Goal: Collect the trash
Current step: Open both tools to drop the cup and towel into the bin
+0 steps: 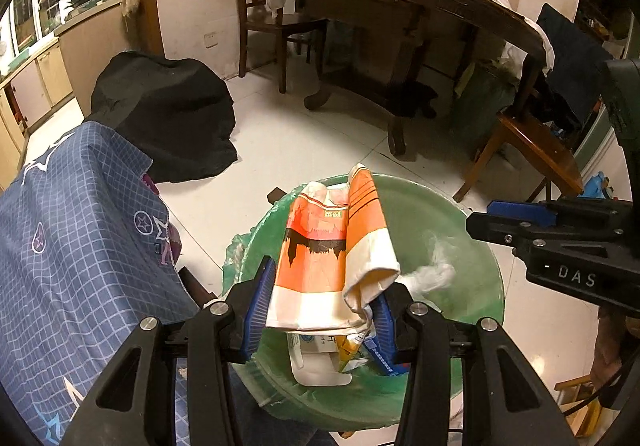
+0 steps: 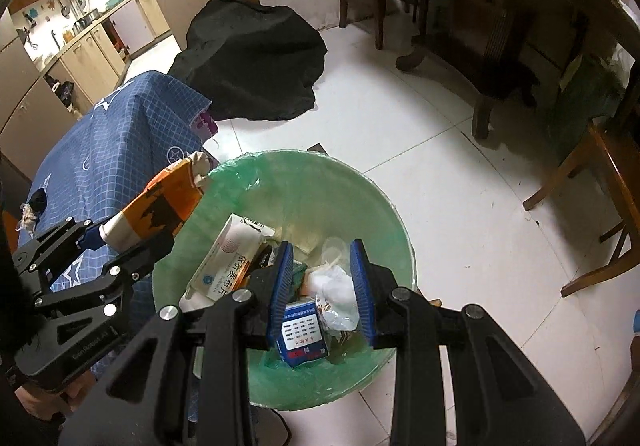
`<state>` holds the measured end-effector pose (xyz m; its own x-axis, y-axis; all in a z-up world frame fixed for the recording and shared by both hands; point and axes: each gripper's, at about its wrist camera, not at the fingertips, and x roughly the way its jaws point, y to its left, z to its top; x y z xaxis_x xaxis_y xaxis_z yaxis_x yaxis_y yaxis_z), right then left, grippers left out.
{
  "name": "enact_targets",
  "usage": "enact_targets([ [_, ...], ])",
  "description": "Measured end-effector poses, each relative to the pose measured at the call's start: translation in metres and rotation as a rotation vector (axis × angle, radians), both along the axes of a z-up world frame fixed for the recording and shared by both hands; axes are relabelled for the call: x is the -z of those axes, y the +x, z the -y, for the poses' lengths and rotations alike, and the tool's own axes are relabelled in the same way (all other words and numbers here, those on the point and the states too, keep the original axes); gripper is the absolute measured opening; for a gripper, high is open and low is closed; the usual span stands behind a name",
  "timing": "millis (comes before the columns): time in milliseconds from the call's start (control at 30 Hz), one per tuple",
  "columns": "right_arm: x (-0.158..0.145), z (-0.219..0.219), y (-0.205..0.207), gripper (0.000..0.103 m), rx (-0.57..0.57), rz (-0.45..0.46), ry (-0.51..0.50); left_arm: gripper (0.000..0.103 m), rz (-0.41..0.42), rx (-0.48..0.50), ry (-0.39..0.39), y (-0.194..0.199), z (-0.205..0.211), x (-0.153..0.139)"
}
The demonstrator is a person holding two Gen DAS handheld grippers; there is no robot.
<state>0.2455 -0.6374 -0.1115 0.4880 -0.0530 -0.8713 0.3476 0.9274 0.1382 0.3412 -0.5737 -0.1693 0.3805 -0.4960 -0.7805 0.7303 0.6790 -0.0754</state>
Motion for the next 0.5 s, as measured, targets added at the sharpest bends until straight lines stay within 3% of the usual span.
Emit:
enact_targets([
  [67, -0.001, 0.001, 0.001, 0.028, 0.001, 0.003, -0.004, 0.048, 0.001, 0.004, 0.002, -0.004, 0.0, -0.003],
  [133, -0.004, 0.003, 0.0, 0.028, 0.006, 0.019, 0.0, 0.055, -0.004, 0.016, 0.003, -0.005, 0.002, -0.003],
  [200, -0.005, 0.004, -0.002, 0.028, 0.009, 0.023, -0.001, 0.089, -0.005, 0.035, 0.006, -0.007, 0.004, -0.003],
  [500, -0.011, -0.001, -0.005, 0.035, 0.007, 0.05, -0.009, 0.091, 0.003, 0.02, -0.005, -0.007, -0.012, -0.004],
])
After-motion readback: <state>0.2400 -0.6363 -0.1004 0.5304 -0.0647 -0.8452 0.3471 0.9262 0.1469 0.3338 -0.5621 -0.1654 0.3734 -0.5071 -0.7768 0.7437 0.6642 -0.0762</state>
